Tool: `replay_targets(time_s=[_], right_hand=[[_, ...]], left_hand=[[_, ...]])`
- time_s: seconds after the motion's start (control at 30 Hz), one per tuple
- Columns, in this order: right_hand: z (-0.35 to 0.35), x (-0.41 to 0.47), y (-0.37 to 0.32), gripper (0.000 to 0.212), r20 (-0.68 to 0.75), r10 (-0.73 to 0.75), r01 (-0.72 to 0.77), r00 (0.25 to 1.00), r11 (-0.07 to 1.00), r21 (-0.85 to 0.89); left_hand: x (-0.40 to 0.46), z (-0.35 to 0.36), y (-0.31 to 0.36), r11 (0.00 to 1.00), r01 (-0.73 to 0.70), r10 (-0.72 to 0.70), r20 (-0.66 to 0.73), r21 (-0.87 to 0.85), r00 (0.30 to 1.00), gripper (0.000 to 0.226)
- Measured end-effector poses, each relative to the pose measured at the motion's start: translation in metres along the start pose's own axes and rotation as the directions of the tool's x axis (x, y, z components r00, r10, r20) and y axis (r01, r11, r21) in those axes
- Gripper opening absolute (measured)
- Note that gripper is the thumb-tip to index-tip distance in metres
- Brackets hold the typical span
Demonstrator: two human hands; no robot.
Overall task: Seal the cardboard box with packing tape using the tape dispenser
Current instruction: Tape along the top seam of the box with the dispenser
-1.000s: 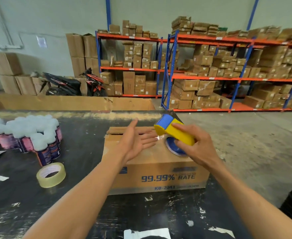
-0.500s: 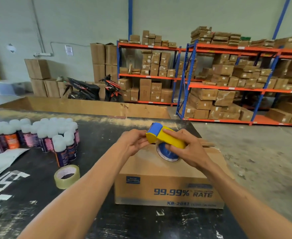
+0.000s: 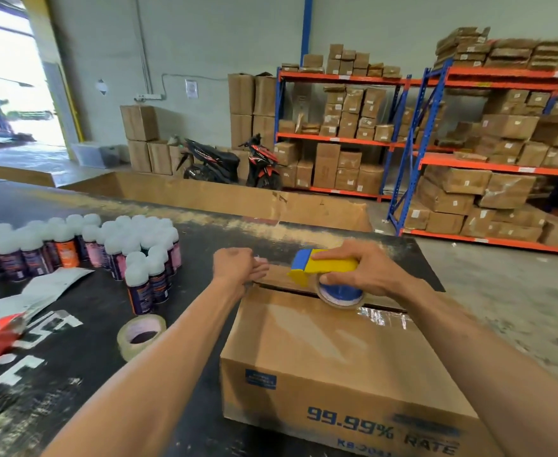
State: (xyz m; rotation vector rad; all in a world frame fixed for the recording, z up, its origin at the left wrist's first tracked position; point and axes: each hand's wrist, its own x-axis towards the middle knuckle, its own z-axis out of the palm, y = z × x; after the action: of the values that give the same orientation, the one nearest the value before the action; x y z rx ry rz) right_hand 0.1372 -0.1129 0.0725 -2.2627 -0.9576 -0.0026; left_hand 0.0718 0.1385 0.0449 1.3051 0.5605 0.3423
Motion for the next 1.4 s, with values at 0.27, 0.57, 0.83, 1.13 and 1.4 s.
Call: replay_targets(time_s=[0.27, 0.57, 0.83, 1.13, 1.4], right_hand=[[0.034, 0.034, 0.023, 0.039, 0.18, -0.019, 0.034, 0.983, 0.996, -0.085], [0.037, 0.046, 0.012, 0.04, 0.282, -0.026, 0.097, 0.959, 0.966, -0.239], [0.04, 0.054, 0.005, 0.038, 0.321, -0.022, 0.118, 0.947, 0.952, -0.281], [0.039, 0.059, 0.0, 0.034, 0.347, -0.025, 0.135, 0.937, 0.945, -0.298], [0.037, 0.067, -0.002, 0.034, 0.443, 0.024, 0.131, 0.896, 0.94, -0.316]], left_hand=[[0.022, -0.011, -0.052, 0.947, -0.111, 0.161, -0.146, 0.303, 0.976, 0.05], [0.056, -0.034, -0.091, 0.96, 0.079, -0.013, -0.239, 0.269, 0.971, 0.059], [0.024, -0.024, -0.08, 0.908, 0.045, 0.066, -0.247, 0.418, 0.967, 0.051], [0.017, -0.039, -0.071, 0.192, -0.435, 0.428, 0.324, 0.88, 0.844, 0.07], [0.018, -0.03, -0.087, 0.338, -0.431, -0.073, 0.479, 0.837, 0.874, 0.067]])
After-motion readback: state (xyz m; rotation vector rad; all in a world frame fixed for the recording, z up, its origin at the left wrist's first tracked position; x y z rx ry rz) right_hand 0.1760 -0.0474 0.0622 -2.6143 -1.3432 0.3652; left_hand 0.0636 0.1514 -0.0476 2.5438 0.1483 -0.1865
